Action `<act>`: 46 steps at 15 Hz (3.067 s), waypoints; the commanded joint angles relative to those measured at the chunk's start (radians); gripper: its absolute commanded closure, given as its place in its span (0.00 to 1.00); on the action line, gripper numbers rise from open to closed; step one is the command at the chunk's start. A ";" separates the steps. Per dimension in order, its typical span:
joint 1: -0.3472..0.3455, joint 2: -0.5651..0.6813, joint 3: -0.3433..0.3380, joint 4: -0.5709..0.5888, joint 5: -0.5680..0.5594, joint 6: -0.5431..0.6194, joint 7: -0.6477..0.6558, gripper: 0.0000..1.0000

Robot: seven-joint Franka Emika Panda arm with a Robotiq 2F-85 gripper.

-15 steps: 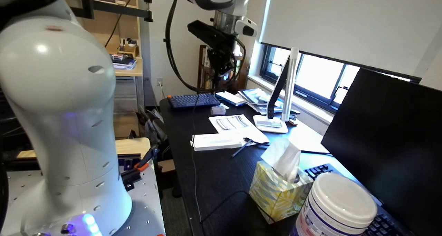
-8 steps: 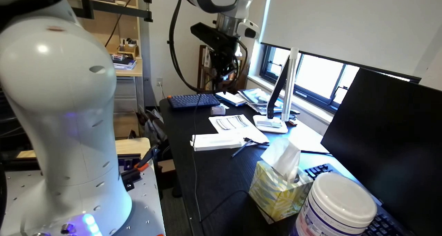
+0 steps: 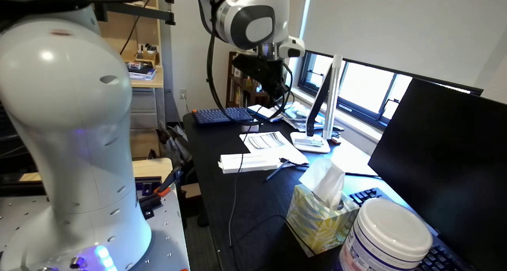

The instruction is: Move the black cable to the left

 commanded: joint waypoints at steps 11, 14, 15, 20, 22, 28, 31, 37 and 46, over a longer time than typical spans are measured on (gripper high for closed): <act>0.121 0.457 -0.188 0.101 -0.317 0.330 0.137 0.99; 0.170 0.483 -0.195 0.111 -0.307 0.317 0.136 0.99; 0.179 0.487 -0.192 0.115 -0.306 0.312 0.134 0.99; 0.180 0.481 -0.151 0.133 -0.291 0.291 0.132 0.64; 0.147 0.463 -0.104 0.141 -0.269 0.276 0.138 0.51; -0.020 0.372 0.095 0.165 -0.139 0.202 0.148 0.12; -0.102 0.300 0.162 0.174 -0.020 0.156 0.126 0.00; -0.178 0.117 0.084 0.087 0.077 0.106 0.146 0.00; -0.160 0.019 -0.018 0.042 0.031 -0.046 0.152 0.00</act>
